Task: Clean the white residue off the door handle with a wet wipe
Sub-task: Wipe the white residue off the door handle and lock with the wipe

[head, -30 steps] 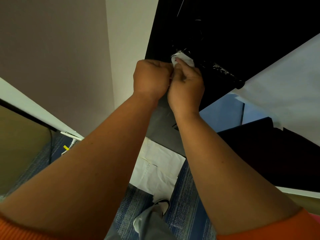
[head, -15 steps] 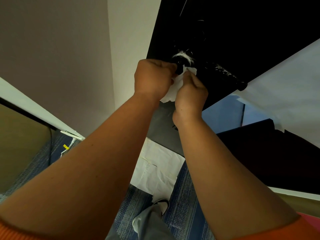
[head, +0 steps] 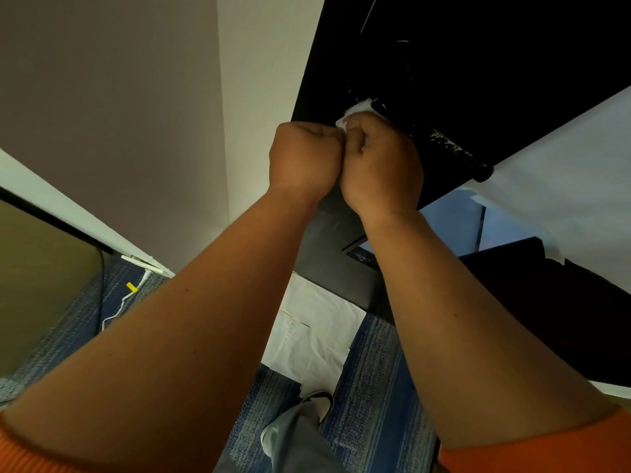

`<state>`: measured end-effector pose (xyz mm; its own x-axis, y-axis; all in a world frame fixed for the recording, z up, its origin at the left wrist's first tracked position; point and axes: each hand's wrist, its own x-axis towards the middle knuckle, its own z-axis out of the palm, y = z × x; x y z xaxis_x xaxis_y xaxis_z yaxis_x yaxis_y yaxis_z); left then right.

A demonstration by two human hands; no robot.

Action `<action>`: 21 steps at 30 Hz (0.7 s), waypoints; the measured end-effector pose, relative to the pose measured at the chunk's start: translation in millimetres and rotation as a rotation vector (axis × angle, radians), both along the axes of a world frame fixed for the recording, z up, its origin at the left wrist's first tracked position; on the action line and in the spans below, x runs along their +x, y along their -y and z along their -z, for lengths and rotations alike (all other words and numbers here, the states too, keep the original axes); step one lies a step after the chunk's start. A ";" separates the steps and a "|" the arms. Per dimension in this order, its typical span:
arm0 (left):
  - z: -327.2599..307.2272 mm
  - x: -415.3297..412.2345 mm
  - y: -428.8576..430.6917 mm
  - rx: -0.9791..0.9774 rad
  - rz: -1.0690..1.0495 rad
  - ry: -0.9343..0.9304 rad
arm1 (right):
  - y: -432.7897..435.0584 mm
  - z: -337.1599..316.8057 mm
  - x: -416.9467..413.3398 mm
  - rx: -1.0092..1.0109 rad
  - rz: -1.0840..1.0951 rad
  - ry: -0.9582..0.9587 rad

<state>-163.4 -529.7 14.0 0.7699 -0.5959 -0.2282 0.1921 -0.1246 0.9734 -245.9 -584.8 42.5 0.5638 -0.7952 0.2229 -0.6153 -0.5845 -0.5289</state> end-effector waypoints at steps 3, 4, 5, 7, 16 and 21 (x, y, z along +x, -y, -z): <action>-0.6 -0.4 -1.1 0.004 0.001 -0.008 | 1.6 -8.7 -1.7 -0.010 -0.031 -0.097; -1.2 -0.8 -1.6 -0.002 0.009 -0.022 | 0.5 -8.3 -3.7 -0.015 -0.030 -0.071; -1.5 -1.5 -1.9 -0.008 0.020 -0.041 | -1.0 -6.2 -6.5 -0.035 -0.017 -0.024; -2.4 -1.9 -3.1 -0.030 0.035 -0.074 | -3.7 -1.5 -10.2 -0.080 0.016 0.070; -4.3 -5.2 -5.9 -0.056 0.014 -0.071 | -2.3 8.0 -14.8 0.128 0.064 0.242; -10.4 -6.9 -5.3 -0.062 0.016 -0.115 | -4.5 31.1 -52.0 0.465 0.209 0.314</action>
<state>-170.3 -524.3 24.3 0.7310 -0.6238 -0.2766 0.3010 -0.0689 0.9511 -297.9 -580.2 11.3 0.3480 -0.9364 -0.0444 -0.4653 -0.1314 -0.8754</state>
